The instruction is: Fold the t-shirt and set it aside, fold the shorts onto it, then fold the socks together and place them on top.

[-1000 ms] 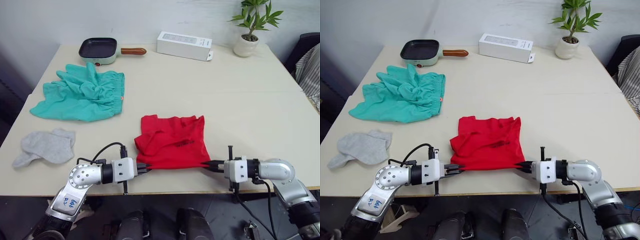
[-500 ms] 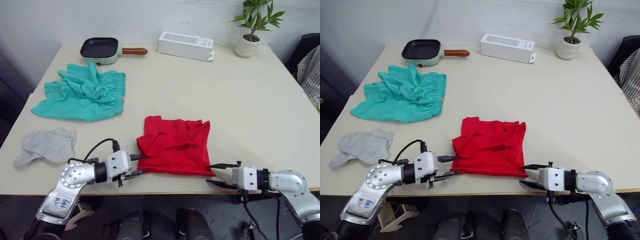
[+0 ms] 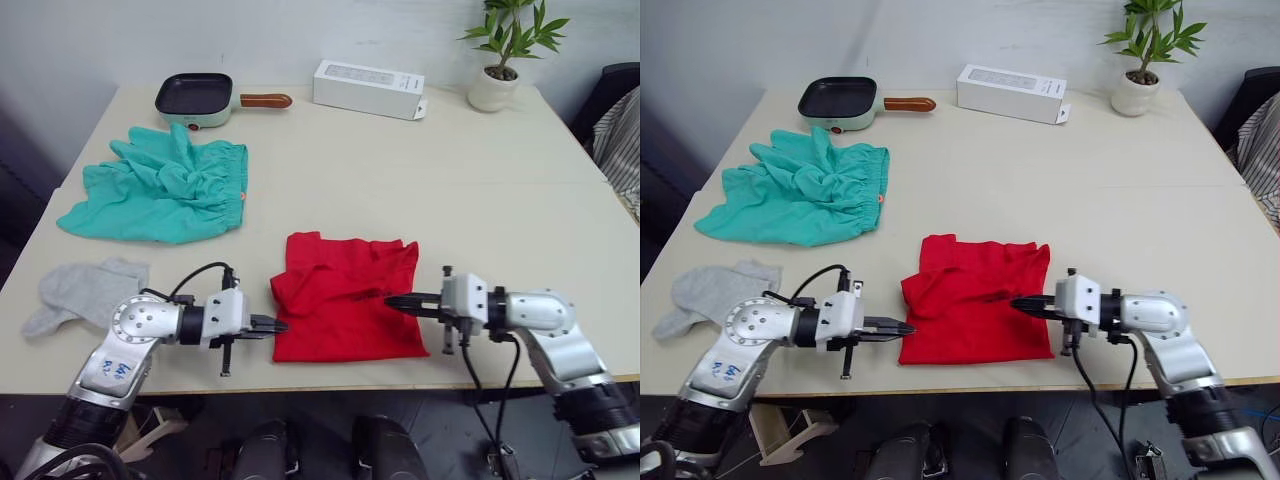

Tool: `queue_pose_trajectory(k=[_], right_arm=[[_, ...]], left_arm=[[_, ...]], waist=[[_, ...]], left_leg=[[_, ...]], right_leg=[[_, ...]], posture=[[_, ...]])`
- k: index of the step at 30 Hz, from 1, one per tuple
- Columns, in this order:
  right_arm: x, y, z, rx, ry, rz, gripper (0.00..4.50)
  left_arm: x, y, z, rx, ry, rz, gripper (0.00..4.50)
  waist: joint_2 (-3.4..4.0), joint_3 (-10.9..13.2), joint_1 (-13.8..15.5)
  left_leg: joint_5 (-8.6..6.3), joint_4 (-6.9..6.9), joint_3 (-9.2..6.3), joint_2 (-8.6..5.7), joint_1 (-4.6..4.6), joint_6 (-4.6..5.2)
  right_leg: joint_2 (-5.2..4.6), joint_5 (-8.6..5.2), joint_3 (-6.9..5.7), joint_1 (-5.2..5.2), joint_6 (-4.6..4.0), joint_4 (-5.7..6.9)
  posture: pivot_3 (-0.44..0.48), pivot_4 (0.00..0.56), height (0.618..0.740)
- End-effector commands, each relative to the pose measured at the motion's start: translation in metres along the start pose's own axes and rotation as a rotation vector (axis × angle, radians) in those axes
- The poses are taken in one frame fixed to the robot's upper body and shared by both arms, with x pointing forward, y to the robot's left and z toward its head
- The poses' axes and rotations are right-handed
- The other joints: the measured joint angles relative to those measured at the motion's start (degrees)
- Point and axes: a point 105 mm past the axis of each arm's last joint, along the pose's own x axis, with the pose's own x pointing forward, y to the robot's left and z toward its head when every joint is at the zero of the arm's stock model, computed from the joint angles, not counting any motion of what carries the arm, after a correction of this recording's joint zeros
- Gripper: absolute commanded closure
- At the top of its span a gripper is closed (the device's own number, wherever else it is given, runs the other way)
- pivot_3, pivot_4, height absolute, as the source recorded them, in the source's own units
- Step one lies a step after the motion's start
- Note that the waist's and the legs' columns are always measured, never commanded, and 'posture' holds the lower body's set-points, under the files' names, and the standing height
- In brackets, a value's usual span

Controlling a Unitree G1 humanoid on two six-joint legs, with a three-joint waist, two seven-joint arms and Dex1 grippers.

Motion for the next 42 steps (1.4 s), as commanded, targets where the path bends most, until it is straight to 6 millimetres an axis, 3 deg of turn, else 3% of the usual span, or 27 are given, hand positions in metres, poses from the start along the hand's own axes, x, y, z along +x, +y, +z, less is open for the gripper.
queue_pose_trajectory(k=[1,6,10,19,25,28,31,35,38,42], right_arm=[[0.01,-0.01,-0.009,-0.022,0.02,-0.005,4.5],[0.02,-0.02,-0.021,-0.037,0.045,0.002,4.5],[0.024,-0.04,-0.021,-0.056,0.048,-0.048,4.5],[0.028,-0.082,-0.023,0.056,0.004,-0.347,4.5],[0.023,-0.1,-0.022,0.189,-0.034,-0.538,4.5],[0.034,-0.09,-0.004,0.23,-0.106,-0.506,4.5],[0.056,-0.061,0.017,0.259,-0.156,-0.408,4.5],[0.071,-0.031,0.019,0.304,-0.126,-0.383,4.5],[0.066,-0.021,0.001,0.299,-0.057,-0.429,4.5],[0.022,-0.041,-0.033,0.343,0.032,-0.661,4.5]], left_arm=[[0.007,0.001,-0.002,0.072,0.011,-0.018,4.46],[0.016,0.02,-0.013,0.153,0.051,0.023,4.46],[0.024,0.05,-0.006,0.19,0.027,0.119,4.46],[0.028,0.107,0.003,0.207,-0.026,0.395,4.46],[0.025,0.137,-0.006,0.12,-0.013,0.59,4.46],[0.022,0.138,-0.003,0.059,-0.057,0.623,4.46],[0.029,0.112,0.014,0.047,-0.126,0.466,4.46],[0.043,0.095,0.041,-0.069,-0.212,0.396,4.46],[0.061,0.077,0.018,-0.072,-0.071,0.345,4.46],[0.062,0.078,-0.013,-0.202,0.03,0.467,4.46]], waist=[[0.0,0.0,-0.1],[0.0,0.0,0.0],[0.0,0.0,-0.1],[0.0,0.0,-0.3],[0.0,0.0,-0.3],[0.0,0.0,-0.3],[0.0,0.0,-0.5],[0.0,0.0,-0.2],[-0.01,0.0,0.1],[-0.02,0.0,0.0]], left_leg=[[0.01,0.01,0.02,-0.03,0.01,0.04],[0.04,0.06,0.0,-0.03,0.03,0.02],[0.08,0.08,0.0,-0.02,0.02,0.08],[0.22,0.09,0.04,-0.01,-0.01,0.12],[0.24,0.09,0.05,-0.04,0.0,0.15],[0.24,0.06,0.03,-0.02,-0.04,0.15],[0.22,-0.03,0.02,0.01,-0.05,0.11],[0.19,-0.02,0.02,0.03,-0.08,0.06],[0.19,0.01,-0.03,-0.15,-0.06,0.13],[0.01,0.01,0.02,-0.2,0.01,-0.11]], right_leg=[[-0.01,0.01,0.0,0.0,0.02,0.01],[-0.06,0.04,0.02,0.04,0.07,0.04],[-0.06,0.04,0.02,0.0,0.08,0.16],[0.05,0.05,-0.14,0.0,0.09,0.37],[0.05,0.08,-0.13,0.02,0.14,0.39],[0.03,0.08,-0.09,0.0,0.15,0.36],[0.04,0.08,-0.04,-0.02,0.15,0.33],[0.09,0.07,0.0,-0.06,0.14,0.32],[0.09,0.08,-0.01,0.0,0.15,0.23],[0.05,0.15,0.0,0.04,0.27,0.11]], posture=[[0.0,0.15,0.74],[0.0,0.15,0.74],[0.0,0.15,0.74],[0.0,0.15,0.74],[0.0,0.15,0.74],[0.0,0.15,0.74],[0.0,0.15,0.74],[0.0,0.15,0.74],[0.0,0.15,0.74],[0.0,0.15,0.74]])
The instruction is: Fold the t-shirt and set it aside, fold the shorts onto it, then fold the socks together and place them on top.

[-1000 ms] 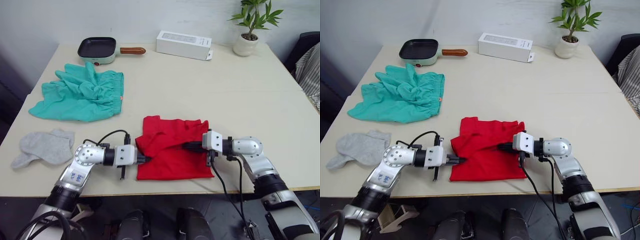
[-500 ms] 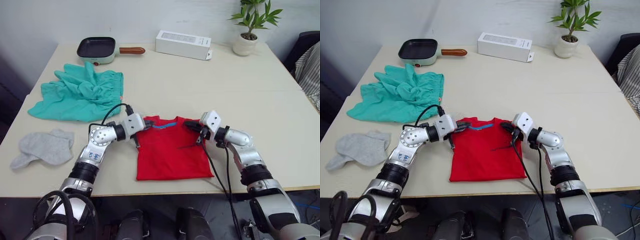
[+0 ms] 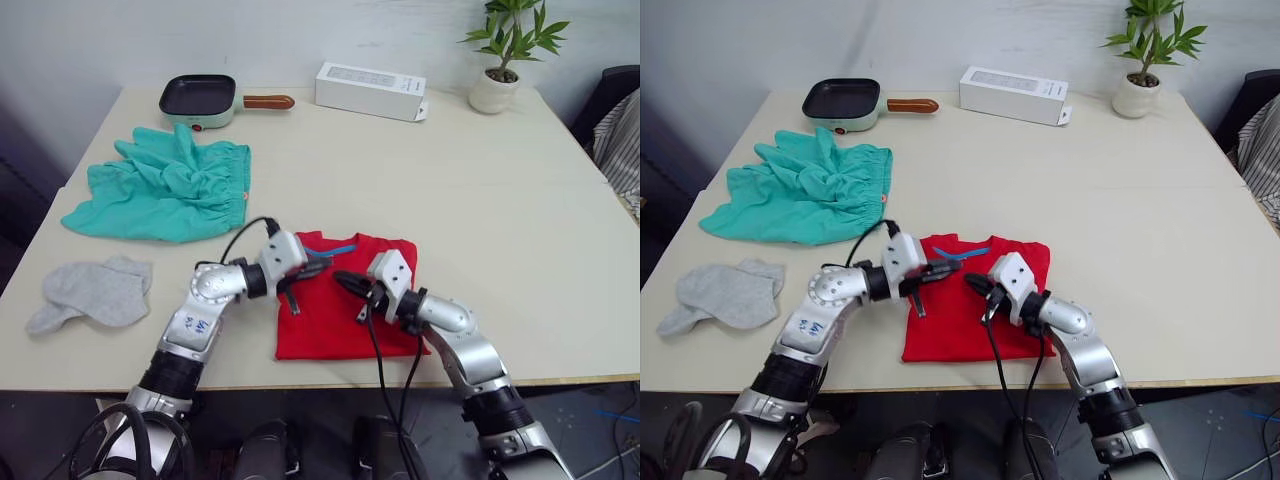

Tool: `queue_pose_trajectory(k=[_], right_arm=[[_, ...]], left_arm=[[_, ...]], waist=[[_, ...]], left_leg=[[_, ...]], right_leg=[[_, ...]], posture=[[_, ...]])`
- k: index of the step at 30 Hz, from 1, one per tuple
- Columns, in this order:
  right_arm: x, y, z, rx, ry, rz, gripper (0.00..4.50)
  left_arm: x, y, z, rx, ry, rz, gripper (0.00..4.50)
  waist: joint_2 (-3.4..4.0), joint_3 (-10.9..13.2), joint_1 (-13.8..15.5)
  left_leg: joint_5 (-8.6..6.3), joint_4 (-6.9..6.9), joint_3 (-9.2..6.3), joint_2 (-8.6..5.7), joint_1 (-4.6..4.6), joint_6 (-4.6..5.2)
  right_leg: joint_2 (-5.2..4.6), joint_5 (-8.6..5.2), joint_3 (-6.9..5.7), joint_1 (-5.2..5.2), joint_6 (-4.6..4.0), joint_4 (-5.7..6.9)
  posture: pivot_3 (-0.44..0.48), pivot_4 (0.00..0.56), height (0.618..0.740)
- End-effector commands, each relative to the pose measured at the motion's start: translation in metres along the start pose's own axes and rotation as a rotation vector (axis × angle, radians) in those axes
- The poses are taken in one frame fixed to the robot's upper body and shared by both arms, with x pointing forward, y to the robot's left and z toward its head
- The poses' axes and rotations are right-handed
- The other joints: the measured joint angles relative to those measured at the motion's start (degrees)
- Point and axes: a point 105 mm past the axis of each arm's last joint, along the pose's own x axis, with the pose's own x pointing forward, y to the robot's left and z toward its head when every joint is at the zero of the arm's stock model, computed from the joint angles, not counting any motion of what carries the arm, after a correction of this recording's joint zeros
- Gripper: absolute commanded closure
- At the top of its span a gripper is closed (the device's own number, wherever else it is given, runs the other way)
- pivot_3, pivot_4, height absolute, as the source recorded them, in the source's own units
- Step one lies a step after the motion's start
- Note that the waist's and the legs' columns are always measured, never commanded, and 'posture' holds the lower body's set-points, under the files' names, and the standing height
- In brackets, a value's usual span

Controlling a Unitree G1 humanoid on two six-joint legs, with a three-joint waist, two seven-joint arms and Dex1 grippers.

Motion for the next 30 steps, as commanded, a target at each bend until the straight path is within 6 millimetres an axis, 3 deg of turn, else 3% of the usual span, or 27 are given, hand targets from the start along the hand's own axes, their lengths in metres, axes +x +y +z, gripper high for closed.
queue_pose_trajectory(k=[1,6,9,13,17,20,23,26,30], right_arm=[[-0.031,-0.056,-0.004,-0.009,0.016,-0.258,4.5],[-0.056,-0.101,-0.015,0.062,0.035,-0.448,4.5],[-0.058,-0.113,-0.006,0.098,-0.017,-0.479,4.5],[-0.044,-0.099,0.032,0.107,-0.171,-0.356,4.5],[-0.021,-0.067,0.051,0.117,-0.215,-0.214,4.5],[-0.003,-0.046,0.038,0.079,-0.137,-0.178,4.5],[0.012,-0.041,0.021,0.078,-0.072,-0.235,4.5],[0.014,-0.05,0.015,0.09,-0.064,-0.312,4.5],[-0.006,-0.079,0.007,0.096,-0.072,-0.432,4.5]], left_arm=[[-0.003,0.006,-0.015,-0.039,0.063,0.094,4.46],[-0.01,0.003,-0.028,-0.085,0.082,0.117,4.46],[-0.012,0.007,-0.016,-0.138,-0.026,0.141,4.46],[-0.019,0.004,0.016,-0.119,-0.204,0.063,4.46],[-0.02,0.012,0.027,-0.119,-0.24,0.096,4.46],[-0.017,0.028,0.019,-0.178,-0.216,0.226,4.46],[-0.008,0.025,0.002,-0.166,-0.135,0.242,4.46],[-0.006,0.024,-0.004,-0.19,-0.114,0.269,4.46],[-0.012,0.019,-0.016,-0.207,-0.062,0.302,4.46]], waist=[[-0.04,0.0,0.1],[-0.02,-0.1,-0.1],[0.02,-0.1,-0.2],[0.02,-0.1,-0.2],[0.02,-0.1,-0.1],[0.02,-0.1,0.0],[0.02,-0.1,0.0],[0.02,-0.1,0.0],[0.02,-0.1,0.0]], left_leg=[[0.0,0.0,0.0,0.03,0.0,-0.01],[-0.01,0.0,-0.08,0.14,0.06,-0.11],[0.03,-0.02,-0.05,0.2,0.1,-0.13],[0.18,-0.06,-0.04,0.23,0.05,0.11],[0.17,-0.09,-0.04,0.23,0.01,0.12],[0.17,-0.09,-0.05,0.21,0.01,0.13],[0.17,-0.09,-0.05,0.16,0.02,0.16],[0.17,-0.09,-0.05,0.13,-0.06,0.16],[0.16,-0.09,-0.04,0.12,-0.06,0.18]], right_leg=[[-0.04,0.0,0.03,-0.01,0.0,0.01],[-0.1,-0.02,0.07,0.05,-0.04,-0.01],[-0.06,-0.06,0.08,0.04,-0.11,0.01],[-0.06,-0.09,0.08,-0.06,-0.16,0.05],[-0.06,-0.1,0.07,-0.09,-0.18,0.04],[-0.07,-0.1,0.06,-0.07,-0.18,0.04],[-0.08,-0.09,0.05,-0.05,-0.17,0.04],[-0.04,-0.09,0.01,-0.12,-0.17,0.09],[-0.05,-0.07,0.03,-0.1,-0.14,0.05]], posture=[[0.0,0.15,0.74],[0.0,0.15,0.74],[0.0,0.15,0.74],[0.0,0.15,0.74],[0.0,0.15,0.74],[0.0,0.15,0.74],[0.0,0.15,0.74],[0.0,0.15,0.74],[0.0,0.15,0.74]])
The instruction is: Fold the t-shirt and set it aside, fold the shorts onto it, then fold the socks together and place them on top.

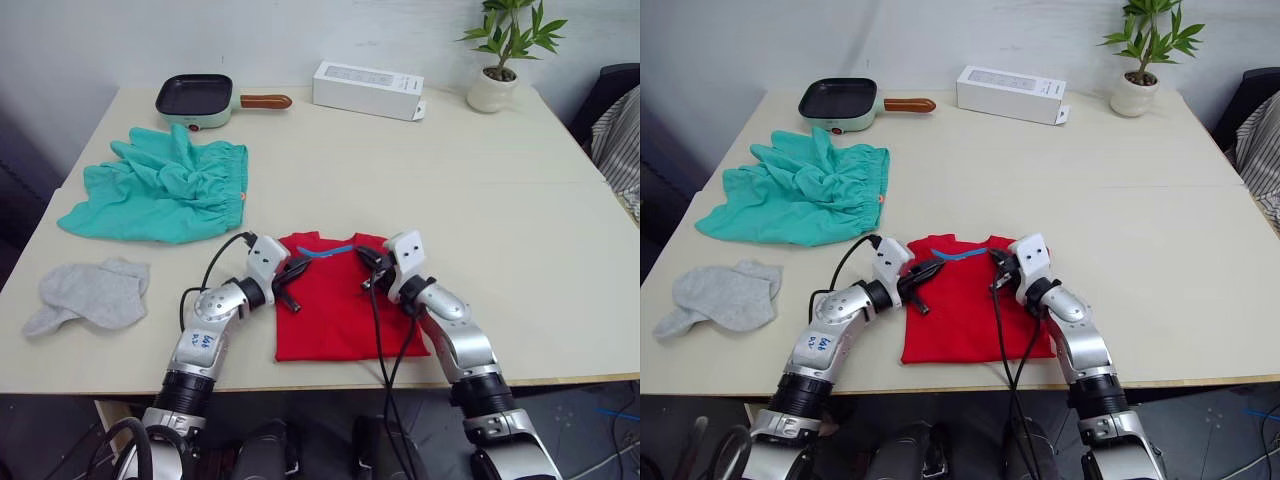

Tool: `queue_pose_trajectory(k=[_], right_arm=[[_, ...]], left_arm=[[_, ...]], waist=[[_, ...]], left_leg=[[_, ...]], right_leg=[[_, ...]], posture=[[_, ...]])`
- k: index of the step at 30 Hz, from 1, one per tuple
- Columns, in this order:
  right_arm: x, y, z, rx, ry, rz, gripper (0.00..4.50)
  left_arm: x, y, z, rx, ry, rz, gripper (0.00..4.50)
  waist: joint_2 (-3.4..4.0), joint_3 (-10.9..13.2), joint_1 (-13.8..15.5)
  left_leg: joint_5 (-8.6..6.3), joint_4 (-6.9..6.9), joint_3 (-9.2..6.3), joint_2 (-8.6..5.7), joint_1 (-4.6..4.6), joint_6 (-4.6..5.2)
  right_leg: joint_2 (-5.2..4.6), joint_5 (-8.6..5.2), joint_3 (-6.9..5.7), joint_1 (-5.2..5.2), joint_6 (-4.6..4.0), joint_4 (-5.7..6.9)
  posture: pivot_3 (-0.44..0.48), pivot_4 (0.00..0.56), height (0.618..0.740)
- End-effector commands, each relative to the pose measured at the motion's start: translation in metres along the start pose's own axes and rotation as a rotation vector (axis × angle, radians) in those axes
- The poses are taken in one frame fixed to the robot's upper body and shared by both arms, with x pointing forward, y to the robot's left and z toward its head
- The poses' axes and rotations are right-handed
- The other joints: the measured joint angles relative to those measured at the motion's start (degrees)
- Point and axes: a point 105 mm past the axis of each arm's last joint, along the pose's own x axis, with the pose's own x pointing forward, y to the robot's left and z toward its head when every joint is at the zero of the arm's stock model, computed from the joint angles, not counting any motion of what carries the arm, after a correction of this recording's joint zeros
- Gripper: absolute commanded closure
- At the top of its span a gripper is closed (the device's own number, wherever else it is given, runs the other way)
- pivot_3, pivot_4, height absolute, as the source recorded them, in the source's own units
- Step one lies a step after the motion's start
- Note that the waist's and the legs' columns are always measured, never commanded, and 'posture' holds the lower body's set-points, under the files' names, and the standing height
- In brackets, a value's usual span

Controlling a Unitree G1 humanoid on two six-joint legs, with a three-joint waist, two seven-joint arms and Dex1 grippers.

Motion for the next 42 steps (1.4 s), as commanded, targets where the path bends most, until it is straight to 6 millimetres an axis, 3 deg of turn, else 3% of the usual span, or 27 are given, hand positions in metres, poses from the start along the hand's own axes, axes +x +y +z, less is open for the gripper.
queue_pose_trajectory(k=[1,3,7,9,12,16,21,24,30,34,37,40,42], right_arm=[[-0.015,-0.04,0.001,-0.005,-0.021,-0.123,4.5],[-0.024,-0.055,0.0,0.017,-0.022,-0.146,4.5],[-0.053,-0.068,0.037,0.046,-0.172,-0.104,4.5],[-0.066,-0.05,0.051,0.043,-0.196,0.004,4.5],[-0.081,-0.007,0.053,0.017,-0.148,0.187,4.5],[-0.098,0.051,0.034,-0.092,-0.048,0.379,4.5],[-0.104,0.082,0.005,-0.044,-0.008,0.391,4.5],[-0.106,0.069,-0.011,-0.008,0.021,0.283,4.5],[-0.13,0.014,-0.034,0.004,0.107,0.114,4.5],[-0.141,-0.023,-0.027,0.061,0.099,0.01,4.5],[-0.147,-0.036,-0.011,0.168,0.073,0.016,4.5],[-0.154,-0.037,0.001,0.28,0.132,0.133,3.93],[-0.156,-0.039,0.004,0.409,0.211,0.198,3.25]], left_arm=[[-0.007,0.004,-0.002,0.013,0.012,0.041,4.46],[-0.009,0.008,-0.003,0.006,0.005,0.064,4.46],[-0.022,-0.002,0.041,0.019,-0.267,-0.044,4.46],[-0.028,-0.011,0.051,0.022,-0.305,-0.12,4.46],[-0.035,-0.033,0.048,0.057,-0.256,-0.259,4.46],[-0.047,-0.064,0.029,0.124,-0.15,-0.397,4.46],[-0.055,-0.069,0.005,0.102,-0.069,-0.368,4.46],[-0.06,-0.065,-0.012,0.081,-0.013,-0.34,4.46],[-0.072,-0.056,-0.025,0.075,0.038,-0.33,4.46],[-0.075,-0.056,-0.027,0.077,0.038,-0.348,4.46],[-0.073,-0.058,-0.022,0.074,-0.013,-0.361,4.46],[-0.072,-0.058,-0.019,0.103,-0.044,-0.37,4.5],[-0.071,-0.058,-0.018,0.112,-0.049,-0.371,4.5]], waist=[[0.0,0.0,0.0],[0.0,0.0,0.0],[0.0,0.0,0.0],[0.01,0.0,0.0],[0.01,0.0,-0.1],[0.03,0.0,0.0],[0.01,0.0,0.1],[0.01,0.0,0.3],[0.01,0.0,0.5],[0.0,0.0,0.5],[0.03,-0.1,0.5],[0.12,-0.1,0.5],[0.12,-0.1,0.5]], left_leg=[[0.0,0.0,0.0,0.01,0.0,0.0],[-0.01,0.0,-0.01,0.01,0.02,-0.01],[-0.01,-0.04,0.0,0.07,0.02,-0.01],[-0.02,-0.21,0.0,0.08,0.02,-0.05],[0.0,-0.36,0.0,0.1,0.05,-0.08],[0.0,-0.65,0.01,0.08,0.17,-0.35],[-0.06,-0.6,0.01,0.06,0.14,-0.44],[-0.15,-0.7,-0.01,0.07,0.13,-0.27],[-0.07,-0.8,-0.01,0.06,0.15,-0.49],[-0.08,-0.78,-0.01,0.07,0.15,-0.5],[-0.09,-0.77,-0.01,0.08,0.15,-0.44],[-0.22,-0.76,-0.02,0.08,0.15,-0.18],[-0.25,-0.76,-0.02,0.09,0.15,-0.12]], right_leg=[[-0.01,0.0,0.01,0.0,0.0,-0.04],[-0.02,0.0,0.01,0.03,0.0,-0.06],[-0.02,0.0,0.02,0.03,0.0,-0.15],[-0.03,-0.01,0.03,-0.01,-0.02,-0.21],[-0.01,-0.02,0.03,-0.02,-0.04,-0.29],[0.02,-0.04,0.02,0.01,-0.07,-0.42],[-0.03,-0.04,0.04,0.0,-0.07,-0.52],[-0.03,-0.04,0.05,0.01,-0.08,-0.7],[-0.05,-0.04,0.09,-0.02,-0.08,-0.75],[-0.04,-0.04,0.08,-0.01,-0.09,-0.75],[-0.04,-0.04,0.09,-0.01,-0.09,-0.75],[-0.07,-0.04,0.1,-0.01,-0.09,-0.75],[-0.07,-0.03,0.1,-0.01,-0.09,-0.75]], posture=[[0.0,0.15,0.74],[0.0,0.15,0.74],[0.0,0.15,0.74],[0.0,0.15,0.74],[0.0,0.15,0.74],[0.0,0.15,0.74],[0.0,0.15,0.74],[0.0,0.15,0.74],[0.0,0.15,0.74],[0.0,0.15,0.74],[0.0,0.15,0.74],[0.0,0.15,0.74],[0.0,0.15,0.74]])
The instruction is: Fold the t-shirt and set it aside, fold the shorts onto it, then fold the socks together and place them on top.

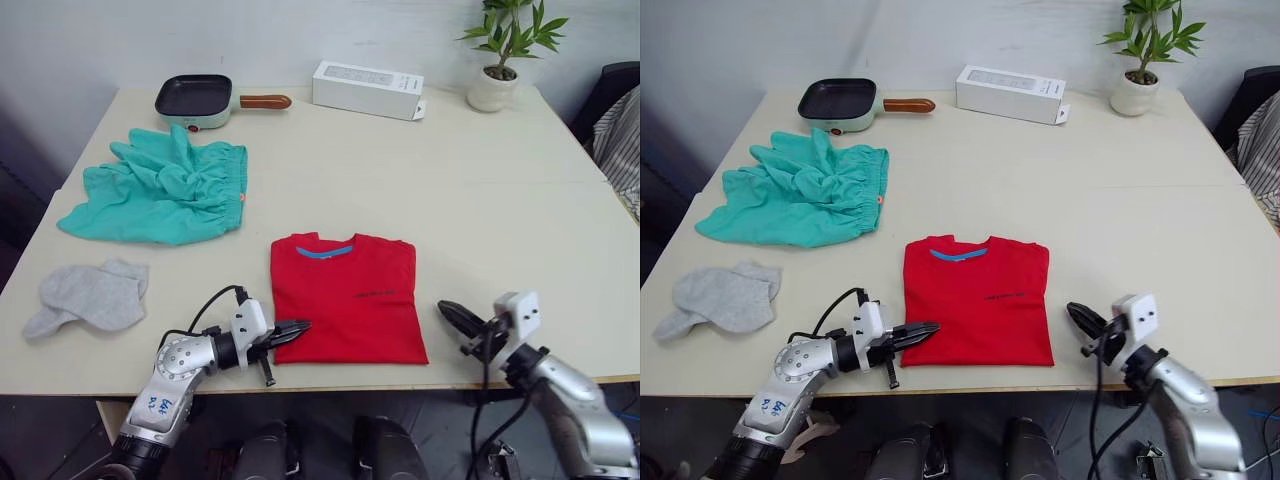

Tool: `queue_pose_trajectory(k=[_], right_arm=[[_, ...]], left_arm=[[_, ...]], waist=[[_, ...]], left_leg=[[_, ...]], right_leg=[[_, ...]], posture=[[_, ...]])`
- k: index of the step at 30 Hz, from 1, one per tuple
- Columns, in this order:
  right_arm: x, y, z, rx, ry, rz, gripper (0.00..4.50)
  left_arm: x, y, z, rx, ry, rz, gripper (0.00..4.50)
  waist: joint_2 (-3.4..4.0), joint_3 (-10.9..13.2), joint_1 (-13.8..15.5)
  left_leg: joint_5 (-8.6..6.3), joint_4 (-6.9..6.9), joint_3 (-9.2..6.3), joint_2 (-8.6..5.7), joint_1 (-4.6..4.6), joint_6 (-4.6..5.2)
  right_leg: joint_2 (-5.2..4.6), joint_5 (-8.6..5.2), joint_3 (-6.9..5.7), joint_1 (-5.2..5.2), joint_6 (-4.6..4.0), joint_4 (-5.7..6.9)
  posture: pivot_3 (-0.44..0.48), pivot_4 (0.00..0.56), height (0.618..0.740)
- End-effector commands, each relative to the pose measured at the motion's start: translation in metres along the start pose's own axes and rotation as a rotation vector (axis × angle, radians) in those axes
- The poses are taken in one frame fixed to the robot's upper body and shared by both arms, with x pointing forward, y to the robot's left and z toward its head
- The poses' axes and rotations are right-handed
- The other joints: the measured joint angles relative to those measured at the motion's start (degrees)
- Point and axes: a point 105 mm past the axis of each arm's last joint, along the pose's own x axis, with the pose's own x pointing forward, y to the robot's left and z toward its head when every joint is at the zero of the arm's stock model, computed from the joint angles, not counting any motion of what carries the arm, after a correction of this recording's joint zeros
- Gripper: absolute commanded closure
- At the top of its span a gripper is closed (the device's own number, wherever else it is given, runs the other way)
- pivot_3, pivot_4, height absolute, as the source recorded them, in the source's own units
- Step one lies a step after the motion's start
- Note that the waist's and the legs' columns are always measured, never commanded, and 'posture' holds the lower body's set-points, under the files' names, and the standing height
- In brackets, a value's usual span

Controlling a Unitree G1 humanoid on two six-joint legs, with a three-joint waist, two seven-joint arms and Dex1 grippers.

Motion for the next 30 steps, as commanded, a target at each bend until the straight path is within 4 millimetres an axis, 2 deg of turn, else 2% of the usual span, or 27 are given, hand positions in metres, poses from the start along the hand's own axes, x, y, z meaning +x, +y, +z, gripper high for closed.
queue_pose_trajectory(k=[1,4,9,11,19,22,30], right_arm=[[-0.006,0.006,0.018,0.21,0.085,0.142,2.88],[-0.013,0.014,0.017,0.421,0.285,0.287,1.82],[0.003,0.011,0.013,0.48,0.476,0.315,0.06],[0.013,0.013,0.012,0.49,0.519,0.332,0.01],[0.051,0.05,0.007,0.466,0.602,0.472,0.01],[0.06,0.05,0.006,0.472,0.591,0.446,0.61],[0.07,0.047,0.004,0.511,0.546,0.39,3.55]], left_arm=[[0.002,0.0,0.004,0.026,-0.026,-0.007,4.5],[0.004,0.002,0.005,0.035,-0.032,-0.006,4.5],[0.007,0.003,0.006,0.057,-0.031,-0.016,4.5],[0.008,0.004,0.007,0.065,-0.031,-0.02,4.5],[0.012,0.007,0.005,0.063,-0.034,-0.006,4.5],[0.015,0.008,0.005,0.066,-0.036,-0.004,4.5],[0.015,0.017,0.012,0.088,-0.051,-0.011,4.5]], waist=[[0.0,0.0,0.0],[0.01,0.0,-0.1],[0.01,0.0,-0.1],[0.01,0.0,-0.2],[-0.09,-0.1,-0.6],[-0.12,-0.1,-0.4],[-0.17,-0.1,-0.4]], left_leg=[[0.0,0.02,-0.01,0.0,0.0,0.03],[0.01,0.05,-0.02,0.0,-0.02,0.17],[0.05,0.08,-0.06,0.01,-0.04,0.27],[0.04,0.08,-0.04,0.0,-0.07,0.24],[0.14,0.07,-0.02,0.08,-0.07,0.04],[0.08,0.07,-0.03,0.08,-0.07,-0.06],[0.11,0.06,-0.02,0.05,-0.09,-0.16]], right_leg=[[0.0,0.0,-0.01,0.01,-0.01,0.0],[-0.04,0.02,-0.03,0.02,-0.04,0.0],[-0.05,0.03,-0.12,0.03,-0.06,-0.04],[-0.05,0.03,-0.14,0.01,-0.05,-0.05],[0.04,0.05,-0.18,0.01,-0.04,-0.04],[0.03,0.05,-0.2,0.0,-0.04,-0.03],[0.01,0.07,-0.2,-0.01,-0.04,-0.03]], posture=[[0.0,0.15,0.74],[0.0,0.15,0.74],[0.0,0.15,0.74],[0.0,0.15,0.74],[0.0,0.15,0.74],[0.0,0.15,0.74],[0.0,0.15,0.74]])
